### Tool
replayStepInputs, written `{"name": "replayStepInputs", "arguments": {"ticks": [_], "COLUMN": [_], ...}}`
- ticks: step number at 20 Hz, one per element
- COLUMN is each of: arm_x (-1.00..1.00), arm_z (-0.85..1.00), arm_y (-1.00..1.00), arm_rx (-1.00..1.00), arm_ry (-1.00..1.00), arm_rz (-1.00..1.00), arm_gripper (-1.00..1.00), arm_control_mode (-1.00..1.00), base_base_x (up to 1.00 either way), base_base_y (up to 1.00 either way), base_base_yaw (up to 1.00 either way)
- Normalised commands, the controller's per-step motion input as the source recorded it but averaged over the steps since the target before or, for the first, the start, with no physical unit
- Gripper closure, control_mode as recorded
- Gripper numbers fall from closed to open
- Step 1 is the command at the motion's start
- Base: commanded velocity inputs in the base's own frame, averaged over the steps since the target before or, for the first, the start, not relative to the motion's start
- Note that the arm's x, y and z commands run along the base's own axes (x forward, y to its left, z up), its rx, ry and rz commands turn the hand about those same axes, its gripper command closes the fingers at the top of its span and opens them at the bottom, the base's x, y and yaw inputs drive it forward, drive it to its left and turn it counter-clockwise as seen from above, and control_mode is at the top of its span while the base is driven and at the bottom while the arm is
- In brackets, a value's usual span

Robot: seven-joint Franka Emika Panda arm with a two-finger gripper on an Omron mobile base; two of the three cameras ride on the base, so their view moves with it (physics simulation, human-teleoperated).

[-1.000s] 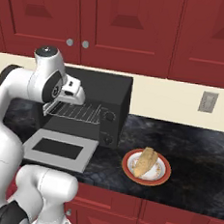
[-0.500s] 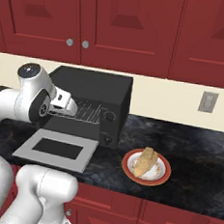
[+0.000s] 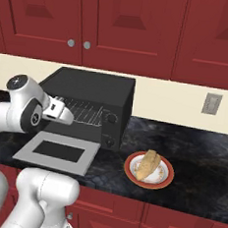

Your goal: Pull the toaster oven rack outwards. Pick up the baguette from the plate and place it on the toaster oven rack. Close the toaster oven door fully and set the temperature to the lowest setting.

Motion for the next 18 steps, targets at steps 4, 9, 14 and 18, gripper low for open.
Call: {"name": "replayStepInputs", "arguments": {"ticks": [4,9,14,18], "arm_x": [0.15,0.21,0.2,0.23], "arm_z": [-0.25,-0.22,-0.04,-0.08], "arm_y": [0.13,0.06,0.0,0.0], "arm_rx": [-0.14,-0.13,-0.02,0.0], "arm_ry": [-0.01,-0.01,-0.04,-0.09], "arm_rz": [-0.04,-0.04,-0.03,-0.01], "arm_gripper": [-1.0,-1.0,-1.0,-1.0], "arm_control_mode": [-1.0,-1.0,-1.0,-1.0], "base_base_x": [0.0,0.0,0.0,0.0], "base_base_y": [0.0,0.0,0.0,0.0], "base_base_yaw": [0.0,0.0,0.0,0.0]}}
